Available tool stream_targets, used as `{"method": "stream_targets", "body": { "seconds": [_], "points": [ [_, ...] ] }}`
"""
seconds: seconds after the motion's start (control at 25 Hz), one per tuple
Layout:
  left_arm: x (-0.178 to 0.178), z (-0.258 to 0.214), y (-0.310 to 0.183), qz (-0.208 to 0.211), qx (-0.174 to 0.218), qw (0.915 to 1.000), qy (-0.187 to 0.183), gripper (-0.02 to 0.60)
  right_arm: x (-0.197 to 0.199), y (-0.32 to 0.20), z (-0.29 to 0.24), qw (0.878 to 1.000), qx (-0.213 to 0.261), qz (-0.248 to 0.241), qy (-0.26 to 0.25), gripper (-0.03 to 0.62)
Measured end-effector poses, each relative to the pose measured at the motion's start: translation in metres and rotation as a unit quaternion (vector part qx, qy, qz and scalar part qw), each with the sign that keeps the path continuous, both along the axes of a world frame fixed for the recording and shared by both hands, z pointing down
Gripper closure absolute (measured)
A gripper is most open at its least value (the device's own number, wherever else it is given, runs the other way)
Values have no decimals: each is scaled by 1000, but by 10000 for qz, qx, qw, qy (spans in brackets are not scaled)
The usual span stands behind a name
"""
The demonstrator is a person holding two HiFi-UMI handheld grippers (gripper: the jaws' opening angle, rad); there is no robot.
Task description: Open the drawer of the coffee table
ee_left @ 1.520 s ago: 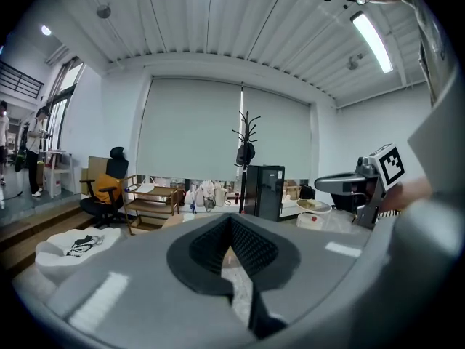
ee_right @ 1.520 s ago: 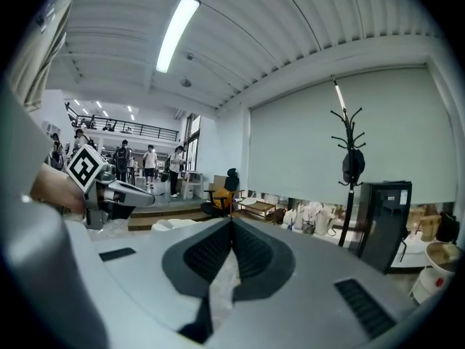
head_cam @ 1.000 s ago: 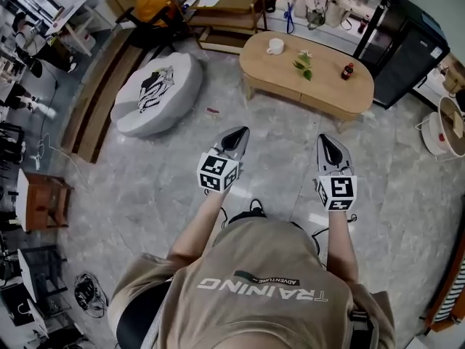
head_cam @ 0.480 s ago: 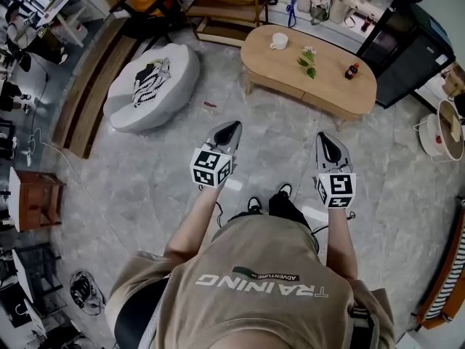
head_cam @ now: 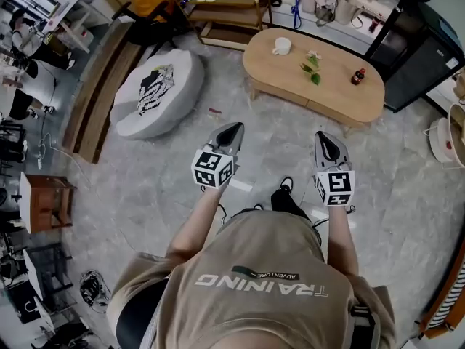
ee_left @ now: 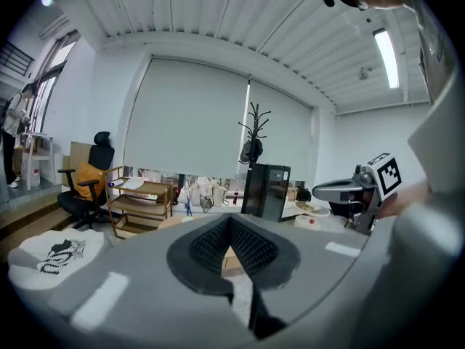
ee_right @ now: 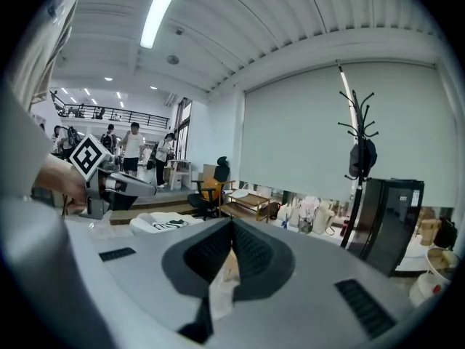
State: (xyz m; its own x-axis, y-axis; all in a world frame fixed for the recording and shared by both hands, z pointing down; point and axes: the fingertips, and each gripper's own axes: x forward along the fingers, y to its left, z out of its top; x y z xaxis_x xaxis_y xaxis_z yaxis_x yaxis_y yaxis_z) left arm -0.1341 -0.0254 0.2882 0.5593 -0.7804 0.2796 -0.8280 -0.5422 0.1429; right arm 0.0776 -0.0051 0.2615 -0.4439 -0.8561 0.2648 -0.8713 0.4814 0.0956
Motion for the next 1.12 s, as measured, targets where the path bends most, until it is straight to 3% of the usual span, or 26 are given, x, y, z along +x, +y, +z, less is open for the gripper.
{"method": "stream_targets", "body": {
  "seconds": [0.48,0.92,1.12],
  "points": [
    [64,-18,-74,-147,215,9994,-206,575,56,-92,-11,9993,212,-258,-164,589],
    [79,-10,-99,-168,120,9995,-240,575,67,-114,7,9993,-19,-327,-193,589],
    [68,-1,-112,-171,33,9997,-166,575,54,-123,17,9991,-157,-367,-108,589]
  ]
}}
